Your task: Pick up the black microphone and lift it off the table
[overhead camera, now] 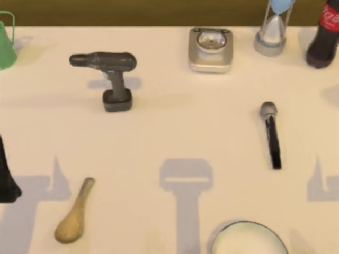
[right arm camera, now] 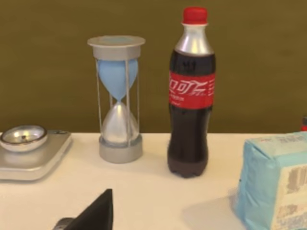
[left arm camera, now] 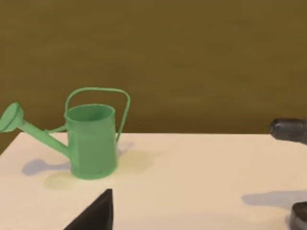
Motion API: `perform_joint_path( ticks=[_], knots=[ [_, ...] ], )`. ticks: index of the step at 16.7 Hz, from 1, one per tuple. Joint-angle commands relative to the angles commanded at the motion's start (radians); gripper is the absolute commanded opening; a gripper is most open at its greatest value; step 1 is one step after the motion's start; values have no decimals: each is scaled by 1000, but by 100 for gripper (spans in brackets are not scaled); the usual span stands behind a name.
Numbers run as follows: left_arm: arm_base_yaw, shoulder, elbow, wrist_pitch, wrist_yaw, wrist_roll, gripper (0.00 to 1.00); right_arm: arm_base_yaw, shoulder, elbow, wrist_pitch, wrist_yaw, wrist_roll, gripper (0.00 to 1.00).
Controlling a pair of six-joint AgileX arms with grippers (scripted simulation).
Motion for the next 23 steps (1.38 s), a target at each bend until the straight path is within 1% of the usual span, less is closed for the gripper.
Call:
perform_joint_path(
  ticks=[4,6,9,12,19,23],
  knots=[
    [0,0,0,0,0,0,100,8,31,30,-19,-1,7,100],
    [0,0,0,0,0,0,100,24,104,100,-62,0,24,100],
    [0,0,0,0,0,0,100,58,293,262,-163,4,63,100],
    [0,0,0,0,0,0,100,101,572,469,-296,10,113,100],
    [0,0,0,0,0,0,100,215,1350,986,-648,23,237,100],
    [0,0,0,0,0,0,100,273,1706,1245,-818,27,299,100]
  ],
)
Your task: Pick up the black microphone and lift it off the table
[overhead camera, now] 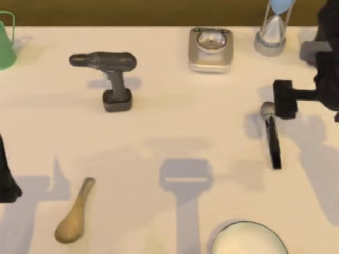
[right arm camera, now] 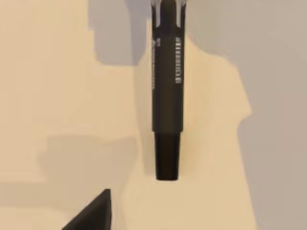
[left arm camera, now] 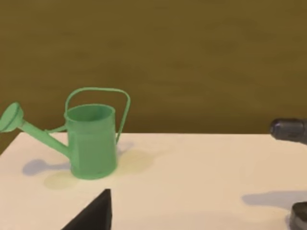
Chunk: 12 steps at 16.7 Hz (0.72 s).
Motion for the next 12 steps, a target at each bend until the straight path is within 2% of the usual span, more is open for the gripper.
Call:
perform_joint_path(
  ticks=[6,12],
  knots=[
    [0,0,0,0,0,0,100,55,310,256,-148,2,59,100],
    [0,0,0,0,0,0,100,61,342,283,-162,2,65,100]
  ],
)
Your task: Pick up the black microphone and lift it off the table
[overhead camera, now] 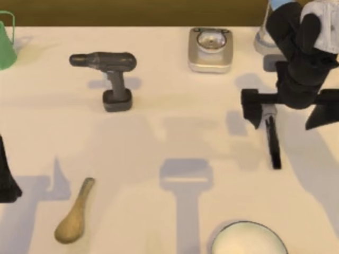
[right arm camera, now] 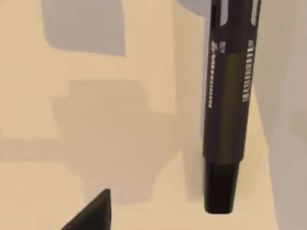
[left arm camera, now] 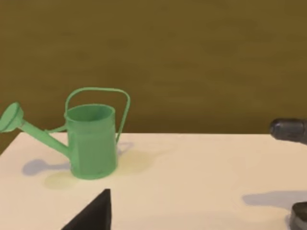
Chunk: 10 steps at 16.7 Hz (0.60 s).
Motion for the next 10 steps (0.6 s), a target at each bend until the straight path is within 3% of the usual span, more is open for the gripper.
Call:
perform_joint_path(
  ticks=[4,10],
  knots=[
    [0,0,0,0,0,0,100,-4,23,-22,42,0,-3,100],
    [0,0,0,0,0,0,100,-5,159,-116,283,1,-3,100]
  ],
)
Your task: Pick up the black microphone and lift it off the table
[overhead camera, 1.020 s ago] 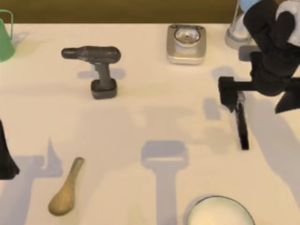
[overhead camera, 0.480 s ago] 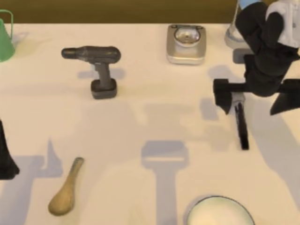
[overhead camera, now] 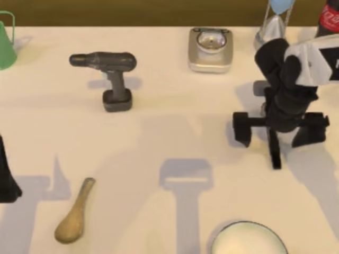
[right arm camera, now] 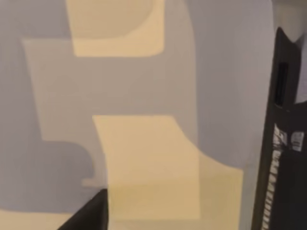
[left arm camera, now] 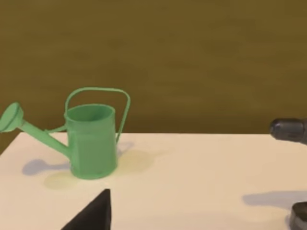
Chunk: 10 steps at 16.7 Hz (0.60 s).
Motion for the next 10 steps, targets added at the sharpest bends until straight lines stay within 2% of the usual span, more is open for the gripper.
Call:
perform_joint_path(
  ticks=[6,10],
  knots=[
    [0,0,0,0,0,0,100,0,28,-17,37,0,0,100],
    [0,0,0,0,0,0,100,0,28,-17,37,0,0,70]
  ],
)
